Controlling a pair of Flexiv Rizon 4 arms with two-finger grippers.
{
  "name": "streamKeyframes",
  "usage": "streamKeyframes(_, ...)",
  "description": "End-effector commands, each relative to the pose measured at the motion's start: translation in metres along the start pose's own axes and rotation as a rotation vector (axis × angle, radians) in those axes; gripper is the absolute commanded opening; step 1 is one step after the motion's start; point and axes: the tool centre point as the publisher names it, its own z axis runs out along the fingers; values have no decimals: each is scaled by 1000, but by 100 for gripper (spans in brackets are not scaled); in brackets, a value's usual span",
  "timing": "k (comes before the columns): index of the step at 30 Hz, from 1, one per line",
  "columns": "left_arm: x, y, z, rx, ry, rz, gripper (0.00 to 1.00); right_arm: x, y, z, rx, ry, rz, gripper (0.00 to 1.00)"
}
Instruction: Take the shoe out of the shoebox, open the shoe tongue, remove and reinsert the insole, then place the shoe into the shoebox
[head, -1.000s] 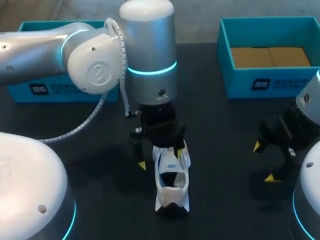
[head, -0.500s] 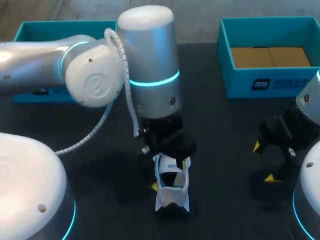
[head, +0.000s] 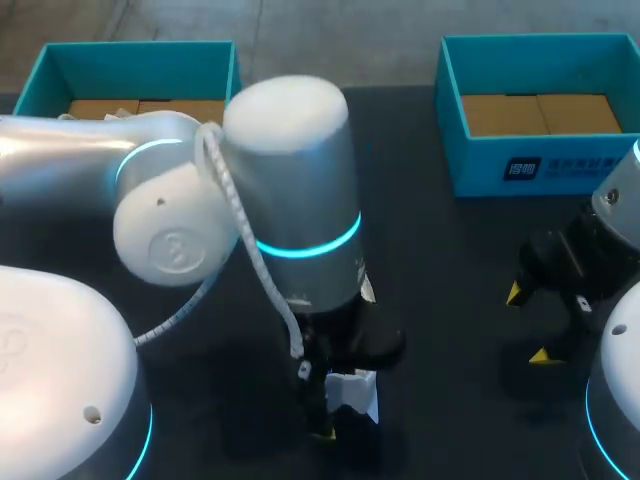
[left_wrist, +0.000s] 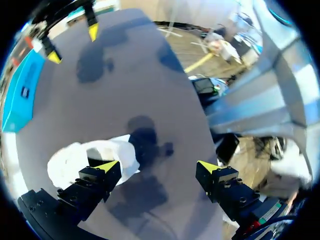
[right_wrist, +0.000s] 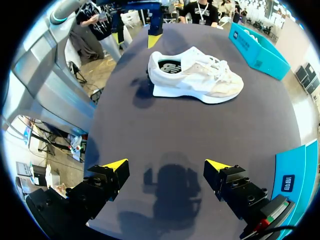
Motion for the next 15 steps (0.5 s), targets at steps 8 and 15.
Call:
streamKeyframes(8, -7, 6, 5, 0, -87, -38, 100, 1, 0, 1, 2, -2, 1, 100)
streamKeyframes(15, -31, 14, 10, 0, -90, -65, 100, 1, 0, 1, 2, -2, 1, 100)
